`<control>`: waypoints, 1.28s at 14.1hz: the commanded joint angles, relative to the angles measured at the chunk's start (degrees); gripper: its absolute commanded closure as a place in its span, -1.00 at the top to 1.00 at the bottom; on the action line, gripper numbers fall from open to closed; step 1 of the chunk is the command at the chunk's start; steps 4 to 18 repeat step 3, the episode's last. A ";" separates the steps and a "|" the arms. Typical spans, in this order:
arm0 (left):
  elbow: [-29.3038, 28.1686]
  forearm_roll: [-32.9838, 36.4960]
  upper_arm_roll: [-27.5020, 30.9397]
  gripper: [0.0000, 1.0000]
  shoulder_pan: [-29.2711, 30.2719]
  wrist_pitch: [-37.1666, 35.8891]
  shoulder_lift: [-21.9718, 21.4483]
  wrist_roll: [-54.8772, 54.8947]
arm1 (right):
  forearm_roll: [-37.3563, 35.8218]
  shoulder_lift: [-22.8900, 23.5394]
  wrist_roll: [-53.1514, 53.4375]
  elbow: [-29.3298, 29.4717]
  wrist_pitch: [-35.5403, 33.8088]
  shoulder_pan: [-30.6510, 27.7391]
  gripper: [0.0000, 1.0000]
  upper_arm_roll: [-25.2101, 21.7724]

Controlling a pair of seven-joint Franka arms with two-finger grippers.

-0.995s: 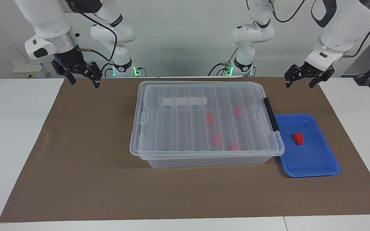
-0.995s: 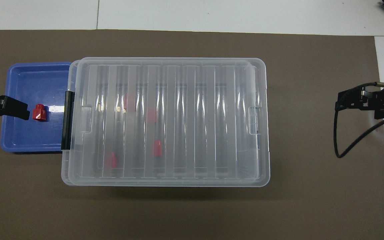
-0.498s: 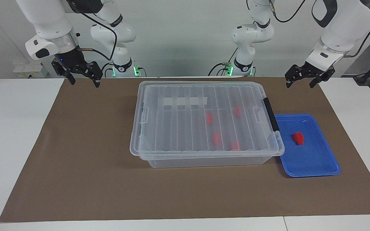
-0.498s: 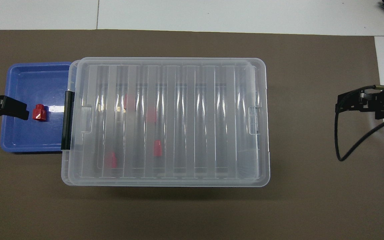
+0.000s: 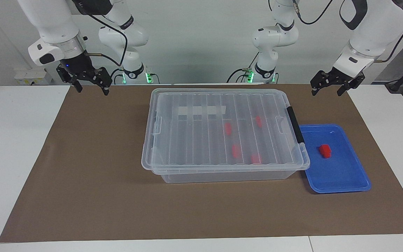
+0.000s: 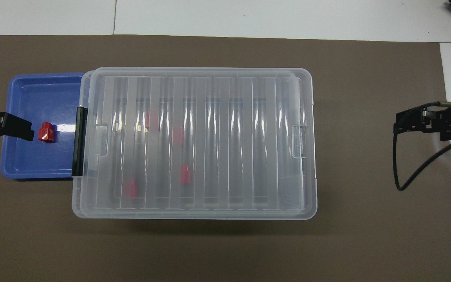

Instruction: Place red block in blue tray from box

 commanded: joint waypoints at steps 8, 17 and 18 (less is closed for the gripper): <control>-1.08 -0.53 0.31 1.00 0.07 0.18 -1.17 -0.44 | -0.87 -0.61 -1.61 -0.71 -0.61 -0.21 1.00 0.40; -1.08 -0.53 0.31 1.00 0.07 0.18 -1.17 -0.44 | -0.87 -0.61 -1.61 -0.71 -0.61 -0.21 1.00 0.40; -1.08 -0.53 0.31 1.00 0.07 0.18 -1.17 -0.44 | -0.87 -0.61 -1.61 -0.71 -0.61 -0.21 1.00 0.40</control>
